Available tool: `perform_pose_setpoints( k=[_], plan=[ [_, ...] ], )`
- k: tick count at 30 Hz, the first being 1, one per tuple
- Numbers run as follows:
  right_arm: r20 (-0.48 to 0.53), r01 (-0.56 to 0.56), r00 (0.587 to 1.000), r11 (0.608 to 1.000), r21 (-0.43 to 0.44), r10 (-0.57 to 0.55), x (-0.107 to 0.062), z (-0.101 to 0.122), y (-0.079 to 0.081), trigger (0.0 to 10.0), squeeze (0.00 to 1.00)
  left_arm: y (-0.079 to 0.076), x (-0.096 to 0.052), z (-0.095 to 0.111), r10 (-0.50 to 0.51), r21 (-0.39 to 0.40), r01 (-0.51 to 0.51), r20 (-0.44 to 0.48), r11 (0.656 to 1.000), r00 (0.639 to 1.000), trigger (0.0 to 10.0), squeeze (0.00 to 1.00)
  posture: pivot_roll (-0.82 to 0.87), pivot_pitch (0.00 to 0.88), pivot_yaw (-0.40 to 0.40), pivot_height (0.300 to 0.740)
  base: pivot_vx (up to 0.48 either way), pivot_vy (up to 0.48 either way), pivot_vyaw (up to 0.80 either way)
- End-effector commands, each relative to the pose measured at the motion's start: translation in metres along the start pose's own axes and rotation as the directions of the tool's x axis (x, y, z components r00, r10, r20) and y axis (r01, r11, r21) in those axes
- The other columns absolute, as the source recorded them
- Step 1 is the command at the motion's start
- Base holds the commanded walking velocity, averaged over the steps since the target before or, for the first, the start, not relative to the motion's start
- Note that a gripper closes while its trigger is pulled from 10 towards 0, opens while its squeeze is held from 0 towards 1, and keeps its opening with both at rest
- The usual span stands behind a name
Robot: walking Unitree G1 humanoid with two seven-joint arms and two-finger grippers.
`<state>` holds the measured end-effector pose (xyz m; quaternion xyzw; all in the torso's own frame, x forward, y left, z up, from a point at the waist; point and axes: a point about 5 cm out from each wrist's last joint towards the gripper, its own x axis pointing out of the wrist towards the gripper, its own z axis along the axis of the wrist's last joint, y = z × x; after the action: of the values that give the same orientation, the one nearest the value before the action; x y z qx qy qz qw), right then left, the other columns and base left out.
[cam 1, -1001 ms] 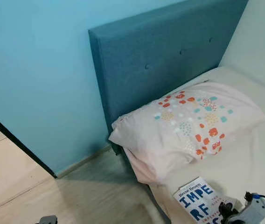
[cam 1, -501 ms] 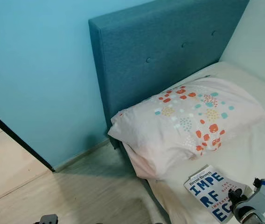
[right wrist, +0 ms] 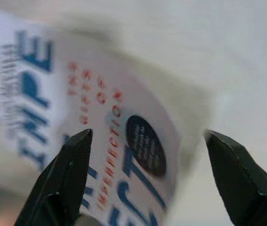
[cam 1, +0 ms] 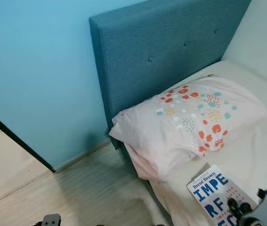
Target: Clean up the room
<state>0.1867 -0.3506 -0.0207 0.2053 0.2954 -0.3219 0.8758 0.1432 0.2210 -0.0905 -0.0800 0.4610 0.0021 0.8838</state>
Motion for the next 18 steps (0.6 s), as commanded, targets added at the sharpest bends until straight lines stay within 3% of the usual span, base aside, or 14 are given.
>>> perform_pose_setpoints(
  k=[1, 2, 4, 5, 9, 15, 18],
  plan=[
    [-0.028, 0.076, 0.997, 0.997, -0.02, -0.077, -0.003, -0.006, -0.016, 10.0, 0.84, -0.003, -0.002, -0.013, -0.003, -0.025, 0.002, -0.044, 1.0, 0.999, 10.0, 0.0, 0.01, 0.237, 0.002, 0.727, 0.0, 0.0, 0.0],
    [-0.014, 0.103, 0.995, 0.994, -0.022, -0.103, -0.004, -0.003, -0.02, 10.0, 0.7, -0.004, -0.001, -0.012, -0.006, -0.025, 0.005, -0.042, 1.0, 0.999, 10.0, 0.0, 0.01, 0.232, 0.001, 0.727, 0.0, 0.0, 0.0],
    [-0.005, 0.117, 0.993, 0.993, -0.022, -0.117, -0.004, -0.001, -0.023, 10.0, 0.7, -0.005, -0.001, -0.012, -0.007, -0.025, 0.006, -0.042, 1.0, 0.999, 10.0, 0.0, 0.01, 0.232, 0.001, 0.727, 0.0, 0.0, 0.0],
    [0.016, 0.138, 0.99, 0.99, -0.024, -0.138, -0.005, 0.005, -0.027, 10.0, 0.03, -0.007, 0.0, -0.011, -0.011, -0.026, 0.01, -0.04, 1.0, 0.999, 10.0, 0.0, 0.0, 0.228, 0.002, 0.727, 0.0, 0.0, 0.0],
    [0.044, 0.154, 0.987, 0.988, -0.026, -0.153, -0.005, 0.013, -0.03, 10.0, 0.0, -0.011, 0.002, -0.008, -0.018, -0.029, 0.017, -0.034, 0.999, 0.999, 10.0, 0.0, 0.0, 0.218, 0.001, 0.727, 0.0, 0.0, 0.0],
    [0.059, 0.129, 0.99, 0.991, -0.047, -0.126, -0.003, 0.016, -0.023, 10.0, 0.0, -0.014, 0.004, -0.004, -0.021, -0.034, 0.02, -0.03, 0.999, 0.999, 10.0, 0.0, -0.01, 0.204, -0.003, 0.727, 0.0, 0.0, 0.0],
    [-0.03, 0.035, 0.999, 0.993, -0.113, -0.038, -0.003, -0.014, -0.005, 10.0, 0.0, -0.014, 0.005, -0.002, -0.01, -0.035, 0.009, -0.036, 0.999, 0.999, 10.0, 0.0, -0.02, 0.167, -0.012, 0.727, 0.0, 0.0, 0.0]
  ],
)
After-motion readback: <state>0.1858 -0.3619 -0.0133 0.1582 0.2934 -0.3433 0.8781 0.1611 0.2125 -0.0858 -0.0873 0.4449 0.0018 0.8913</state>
